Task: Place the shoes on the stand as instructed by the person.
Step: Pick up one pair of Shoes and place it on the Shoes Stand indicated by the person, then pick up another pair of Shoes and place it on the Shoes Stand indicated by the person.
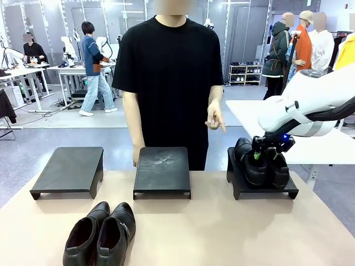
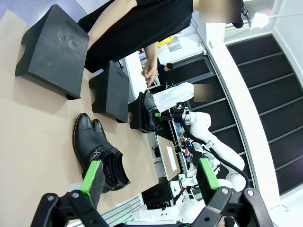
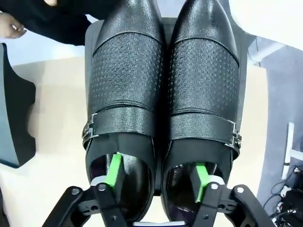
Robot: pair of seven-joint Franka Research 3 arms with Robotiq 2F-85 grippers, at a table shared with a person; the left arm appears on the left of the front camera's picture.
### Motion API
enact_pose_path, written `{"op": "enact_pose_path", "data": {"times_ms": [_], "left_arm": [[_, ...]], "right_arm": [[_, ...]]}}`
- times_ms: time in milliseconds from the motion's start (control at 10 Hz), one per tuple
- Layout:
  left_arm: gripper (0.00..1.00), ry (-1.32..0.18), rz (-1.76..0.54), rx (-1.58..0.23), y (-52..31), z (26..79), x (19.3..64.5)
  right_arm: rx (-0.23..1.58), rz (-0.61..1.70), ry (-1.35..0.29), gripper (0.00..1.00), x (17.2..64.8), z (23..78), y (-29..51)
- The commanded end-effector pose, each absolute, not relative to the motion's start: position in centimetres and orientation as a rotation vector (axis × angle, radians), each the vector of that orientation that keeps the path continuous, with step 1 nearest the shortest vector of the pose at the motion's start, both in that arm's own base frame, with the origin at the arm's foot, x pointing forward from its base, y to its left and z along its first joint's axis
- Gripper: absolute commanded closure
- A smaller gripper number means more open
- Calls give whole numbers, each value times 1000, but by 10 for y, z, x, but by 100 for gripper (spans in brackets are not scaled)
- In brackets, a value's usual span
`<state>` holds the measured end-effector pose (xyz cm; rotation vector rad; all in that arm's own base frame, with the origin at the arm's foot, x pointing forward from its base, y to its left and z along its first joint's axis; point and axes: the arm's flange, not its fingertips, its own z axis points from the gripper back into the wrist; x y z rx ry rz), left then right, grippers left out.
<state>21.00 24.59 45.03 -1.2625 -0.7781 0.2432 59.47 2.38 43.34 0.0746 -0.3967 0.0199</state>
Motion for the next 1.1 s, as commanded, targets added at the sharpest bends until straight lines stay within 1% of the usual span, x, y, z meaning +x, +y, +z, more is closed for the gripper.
{"op": "enact_pose_path", "data": {"times_ms": [0,300,400,500,1000], "left_arm": [[0,-802,224,-1275,248,451,211],[0,-802,224,-1275,248,451,211],[0,-802,224,-1275,248,451,211],[0,-802,224,-1275,248,451,211],[0,-802,224,-1275,248,451,211]], "right_arm": [[56,-11,-407,1,591,435,26],[62,-11,-409,0,589,432,24],[31,-26,-419,0,590,429,19],[75,16,-395,0,594,433,23],[75,16,-395,0,594,433,23]]}}
